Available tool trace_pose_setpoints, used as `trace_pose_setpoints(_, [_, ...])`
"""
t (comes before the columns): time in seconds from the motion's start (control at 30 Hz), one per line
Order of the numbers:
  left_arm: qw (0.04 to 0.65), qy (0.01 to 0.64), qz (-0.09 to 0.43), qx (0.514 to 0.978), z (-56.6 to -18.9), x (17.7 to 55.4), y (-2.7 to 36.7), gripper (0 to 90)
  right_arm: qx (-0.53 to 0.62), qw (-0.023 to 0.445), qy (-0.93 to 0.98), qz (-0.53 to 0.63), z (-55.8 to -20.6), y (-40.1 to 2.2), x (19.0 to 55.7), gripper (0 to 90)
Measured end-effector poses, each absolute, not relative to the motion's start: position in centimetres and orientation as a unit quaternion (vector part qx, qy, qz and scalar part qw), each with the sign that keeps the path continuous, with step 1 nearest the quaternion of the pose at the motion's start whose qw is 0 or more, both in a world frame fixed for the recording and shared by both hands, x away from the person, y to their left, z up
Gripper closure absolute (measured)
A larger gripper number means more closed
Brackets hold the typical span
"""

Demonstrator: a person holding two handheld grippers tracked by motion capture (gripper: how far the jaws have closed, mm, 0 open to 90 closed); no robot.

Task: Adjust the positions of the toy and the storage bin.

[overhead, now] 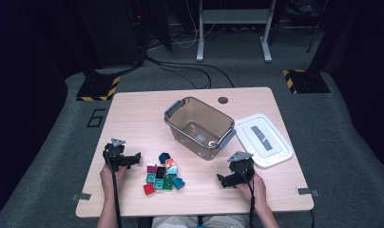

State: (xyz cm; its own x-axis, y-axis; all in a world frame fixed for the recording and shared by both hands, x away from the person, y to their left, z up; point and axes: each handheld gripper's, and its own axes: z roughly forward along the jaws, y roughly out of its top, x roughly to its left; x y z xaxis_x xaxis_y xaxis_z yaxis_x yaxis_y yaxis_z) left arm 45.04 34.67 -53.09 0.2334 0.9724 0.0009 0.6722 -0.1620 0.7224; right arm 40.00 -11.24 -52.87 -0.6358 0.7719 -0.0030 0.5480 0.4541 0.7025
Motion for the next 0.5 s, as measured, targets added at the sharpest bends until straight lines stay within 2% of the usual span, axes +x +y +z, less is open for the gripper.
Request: trace_pose_setpoints(0.5, [0.309, 0.57, 0.238, 0.724, -53.05, 45.08, 34.72, 0.6, 0.393, 0.162, 0.836, 0.347, -52.93, -11.27, 39.93, 0.0])
